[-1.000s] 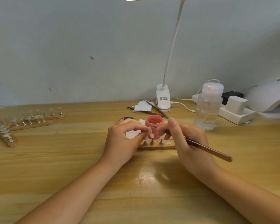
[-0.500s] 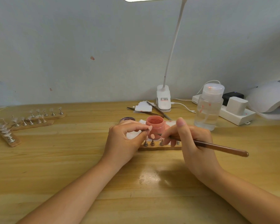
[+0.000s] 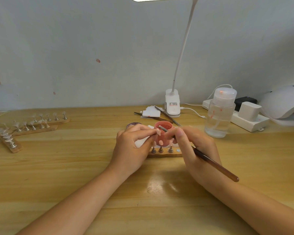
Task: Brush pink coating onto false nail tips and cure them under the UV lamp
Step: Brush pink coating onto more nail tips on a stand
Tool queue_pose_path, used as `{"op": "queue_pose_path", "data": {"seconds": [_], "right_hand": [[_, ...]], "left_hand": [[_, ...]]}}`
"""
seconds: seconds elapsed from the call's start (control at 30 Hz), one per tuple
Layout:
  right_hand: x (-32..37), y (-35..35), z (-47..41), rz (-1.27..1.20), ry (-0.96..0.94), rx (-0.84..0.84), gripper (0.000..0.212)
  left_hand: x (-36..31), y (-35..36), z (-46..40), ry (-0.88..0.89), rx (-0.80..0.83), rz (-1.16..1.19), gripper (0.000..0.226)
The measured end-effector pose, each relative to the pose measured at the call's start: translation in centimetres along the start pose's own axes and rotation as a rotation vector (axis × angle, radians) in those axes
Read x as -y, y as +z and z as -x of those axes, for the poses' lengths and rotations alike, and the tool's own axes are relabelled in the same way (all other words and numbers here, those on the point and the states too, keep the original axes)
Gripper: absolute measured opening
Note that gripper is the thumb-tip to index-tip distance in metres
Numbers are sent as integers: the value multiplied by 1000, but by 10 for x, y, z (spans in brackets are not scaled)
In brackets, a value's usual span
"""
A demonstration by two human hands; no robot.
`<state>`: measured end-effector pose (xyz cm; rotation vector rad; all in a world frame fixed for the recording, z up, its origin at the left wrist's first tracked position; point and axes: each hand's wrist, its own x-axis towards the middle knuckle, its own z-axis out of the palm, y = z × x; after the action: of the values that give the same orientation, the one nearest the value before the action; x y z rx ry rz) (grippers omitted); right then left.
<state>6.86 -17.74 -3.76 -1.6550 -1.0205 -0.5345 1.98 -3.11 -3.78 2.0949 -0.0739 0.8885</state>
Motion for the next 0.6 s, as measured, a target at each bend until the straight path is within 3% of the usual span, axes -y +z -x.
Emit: {"op": "queue_pose_path", "data": {"seconds": [0.13,0.6], "right_hand": [[1,-4,4,-154,135,33,45],[-1,-2,-2,-12,-2,5,44]], "left_hand": [[1,1,-1,8,-13,-13,26],[6,2,-1,50,-7,-89,19]]}}
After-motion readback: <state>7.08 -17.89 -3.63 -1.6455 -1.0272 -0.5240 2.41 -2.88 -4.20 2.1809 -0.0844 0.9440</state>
